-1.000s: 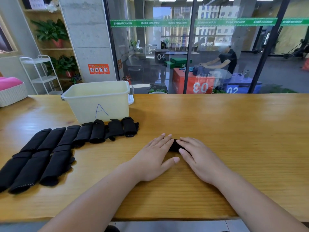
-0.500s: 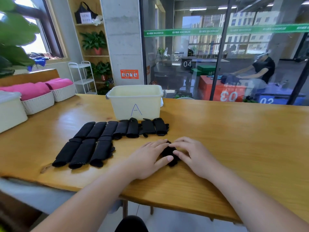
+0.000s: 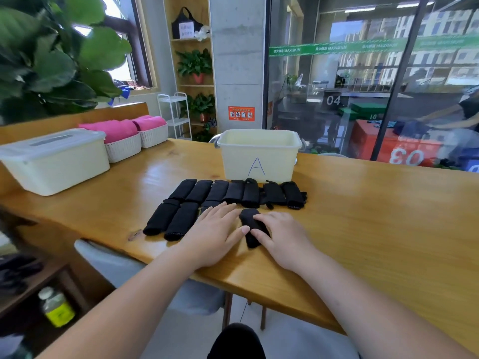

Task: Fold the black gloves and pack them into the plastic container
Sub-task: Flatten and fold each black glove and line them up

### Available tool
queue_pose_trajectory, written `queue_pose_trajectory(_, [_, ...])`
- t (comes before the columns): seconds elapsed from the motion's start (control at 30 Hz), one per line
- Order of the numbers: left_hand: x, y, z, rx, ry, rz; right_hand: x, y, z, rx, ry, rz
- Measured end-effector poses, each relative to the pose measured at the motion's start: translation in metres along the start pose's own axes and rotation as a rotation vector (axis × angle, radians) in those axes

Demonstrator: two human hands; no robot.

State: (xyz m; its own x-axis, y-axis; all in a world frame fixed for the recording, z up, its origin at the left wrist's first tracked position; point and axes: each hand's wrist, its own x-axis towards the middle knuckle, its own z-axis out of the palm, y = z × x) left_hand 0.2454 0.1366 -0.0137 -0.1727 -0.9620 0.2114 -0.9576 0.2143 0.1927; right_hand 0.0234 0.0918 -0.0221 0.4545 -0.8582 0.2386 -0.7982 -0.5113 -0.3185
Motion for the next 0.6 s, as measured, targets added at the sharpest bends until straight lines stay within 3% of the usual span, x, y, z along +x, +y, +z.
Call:
queue_pose_trajectory(0.3, [-0.018, -0.029, -0.002, 0.028, 0.005, -0.089, 0.014, -0.053, 0.019, -0.030, 0.038, 0.100])
queue_pose_trajectory(0.6, [-0.012, -0.029, -0.010, -0.050, 0.048, -0.077, 0.024, -0.053, 0.013, 0.042, 0.066, 0.120])
